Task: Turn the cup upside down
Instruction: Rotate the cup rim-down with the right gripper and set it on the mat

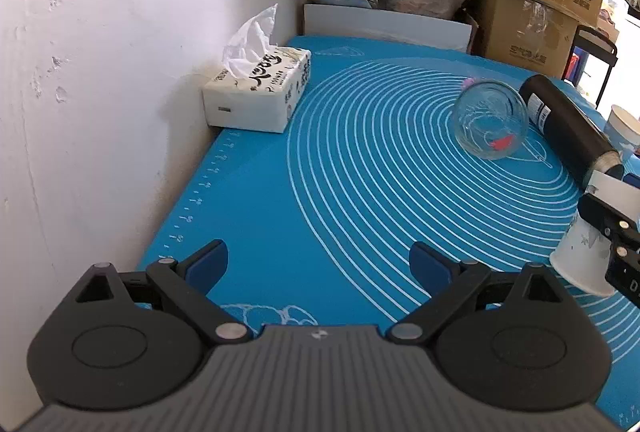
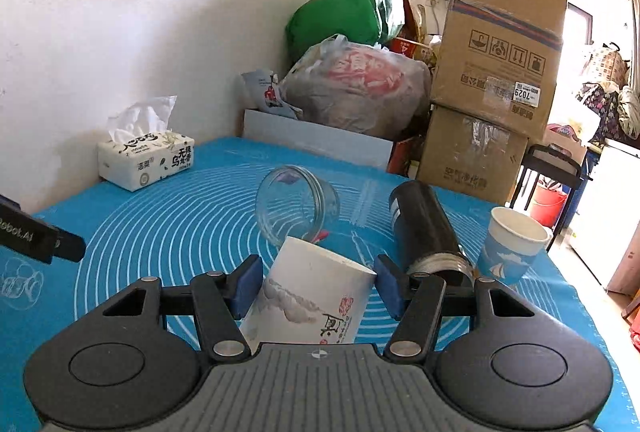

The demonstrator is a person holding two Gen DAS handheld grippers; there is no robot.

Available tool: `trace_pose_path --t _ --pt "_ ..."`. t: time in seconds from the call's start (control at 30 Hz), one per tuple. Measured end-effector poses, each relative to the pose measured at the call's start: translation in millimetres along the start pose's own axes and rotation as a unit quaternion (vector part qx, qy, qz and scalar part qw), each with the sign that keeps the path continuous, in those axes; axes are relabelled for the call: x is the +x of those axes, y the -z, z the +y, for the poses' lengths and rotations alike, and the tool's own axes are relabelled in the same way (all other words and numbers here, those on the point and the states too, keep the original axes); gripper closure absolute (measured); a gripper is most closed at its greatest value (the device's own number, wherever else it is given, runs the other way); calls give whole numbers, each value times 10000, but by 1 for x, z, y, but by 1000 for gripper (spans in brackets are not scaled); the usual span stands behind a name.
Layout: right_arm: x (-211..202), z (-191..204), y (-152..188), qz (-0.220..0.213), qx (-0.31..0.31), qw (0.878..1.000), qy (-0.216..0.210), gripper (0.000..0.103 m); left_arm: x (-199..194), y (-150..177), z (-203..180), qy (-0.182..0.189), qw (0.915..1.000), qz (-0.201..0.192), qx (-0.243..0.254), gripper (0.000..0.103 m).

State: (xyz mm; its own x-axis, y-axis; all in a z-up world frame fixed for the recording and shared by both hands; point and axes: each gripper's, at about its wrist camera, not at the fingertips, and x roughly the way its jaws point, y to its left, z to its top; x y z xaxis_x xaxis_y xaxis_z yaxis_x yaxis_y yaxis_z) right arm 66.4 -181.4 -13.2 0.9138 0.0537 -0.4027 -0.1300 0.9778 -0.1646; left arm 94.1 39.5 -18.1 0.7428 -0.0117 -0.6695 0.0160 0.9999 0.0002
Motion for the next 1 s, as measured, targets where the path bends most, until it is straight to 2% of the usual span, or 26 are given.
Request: trace_pose_path --t 0.4,0.43,0.67,0.8,0.87,1.0 --pt "-27 -1 12 202 162 9995 -181 48 -9 12 -12 130 9997 108 150 6" --pt "-28 -2 12 244 204 9993 -200 42 -11 12 -13 145 9997 94 172 6" --pt "-37 -5 12 347 394 9983 -245 25 -23 16 -18 218 9996 3 197 6" --pt "-52 -6 10 349 495 9977 -310 19 -37 21 -22 283 9992 -103 264 6" --pt "-62 -7 10 333 548 9973 -345 13 -46 24 -25 311 9989 -177 314 6" --pt "-82 -6 13 378 591 9971 -298 11 -65 33 -30 346 9980 -307 430 6"
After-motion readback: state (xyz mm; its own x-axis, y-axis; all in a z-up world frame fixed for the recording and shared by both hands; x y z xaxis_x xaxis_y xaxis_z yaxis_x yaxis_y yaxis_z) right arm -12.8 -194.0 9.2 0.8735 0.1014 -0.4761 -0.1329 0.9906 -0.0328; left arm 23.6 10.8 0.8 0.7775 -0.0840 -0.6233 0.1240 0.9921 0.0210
